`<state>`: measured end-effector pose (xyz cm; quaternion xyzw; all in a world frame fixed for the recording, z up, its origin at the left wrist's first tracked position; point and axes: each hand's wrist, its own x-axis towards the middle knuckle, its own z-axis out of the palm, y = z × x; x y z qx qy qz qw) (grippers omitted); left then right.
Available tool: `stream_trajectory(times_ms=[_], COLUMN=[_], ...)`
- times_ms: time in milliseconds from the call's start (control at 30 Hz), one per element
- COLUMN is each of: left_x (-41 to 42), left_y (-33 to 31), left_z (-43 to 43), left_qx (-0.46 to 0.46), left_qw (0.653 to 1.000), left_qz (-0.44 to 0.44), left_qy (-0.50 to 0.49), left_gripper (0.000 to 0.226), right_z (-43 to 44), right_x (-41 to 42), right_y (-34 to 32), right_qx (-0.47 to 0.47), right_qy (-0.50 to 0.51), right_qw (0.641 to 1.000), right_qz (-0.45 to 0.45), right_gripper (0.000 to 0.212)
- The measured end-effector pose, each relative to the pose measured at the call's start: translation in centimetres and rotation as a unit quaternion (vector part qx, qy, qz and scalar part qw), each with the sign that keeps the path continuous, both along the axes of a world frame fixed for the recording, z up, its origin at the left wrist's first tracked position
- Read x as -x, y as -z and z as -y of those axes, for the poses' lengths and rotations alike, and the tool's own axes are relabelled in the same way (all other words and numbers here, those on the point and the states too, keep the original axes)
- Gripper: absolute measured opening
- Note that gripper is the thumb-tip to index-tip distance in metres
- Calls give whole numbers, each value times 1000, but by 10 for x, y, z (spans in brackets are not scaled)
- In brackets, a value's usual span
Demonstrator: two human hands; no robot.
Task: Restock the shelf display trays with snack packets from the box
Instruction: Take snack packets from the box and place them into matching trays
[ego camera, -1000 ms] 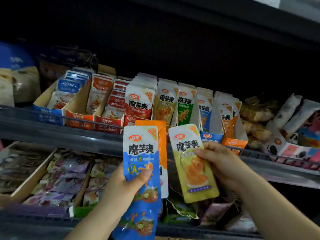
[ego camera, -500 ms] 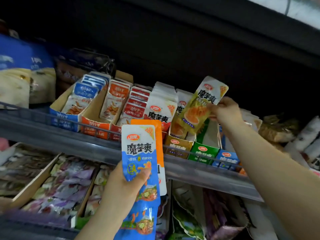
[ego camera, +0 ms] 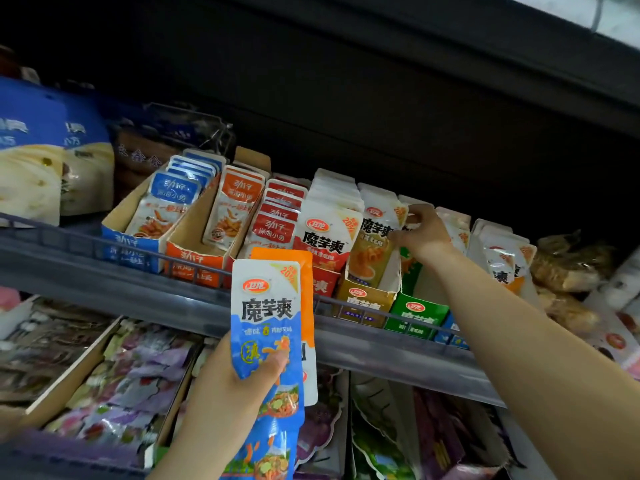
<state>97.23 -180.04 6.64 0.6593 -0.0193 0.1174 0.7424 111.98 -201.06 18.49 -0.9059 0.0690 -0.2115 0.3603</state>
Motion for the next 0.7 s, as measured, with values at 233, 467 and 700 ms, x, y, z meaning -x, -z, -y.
stream_trajectory(times_ms=[233, 467, 700], left_x=[-3, -5, -5], left_y=[5, 10, 4], left_z=[0, 1, 4], left_qx=[-37, -46, -13], left_qw=[999, 999, 1000], left_qz=[-1, -19, -21], left_qy=[6, 4, 5], left_gripper=[12, 10, 19], right_z=[-1, 2, 3], right_x=[-9, -18, -26], right_y=[-5, -2, 9], right_qx=[46, 71, 134], right_qy=[-10, -9, 42], right_qw=[999, 997, 989], right_qz=[-16, -6, 42], right_gripper=[37, 14, 31])
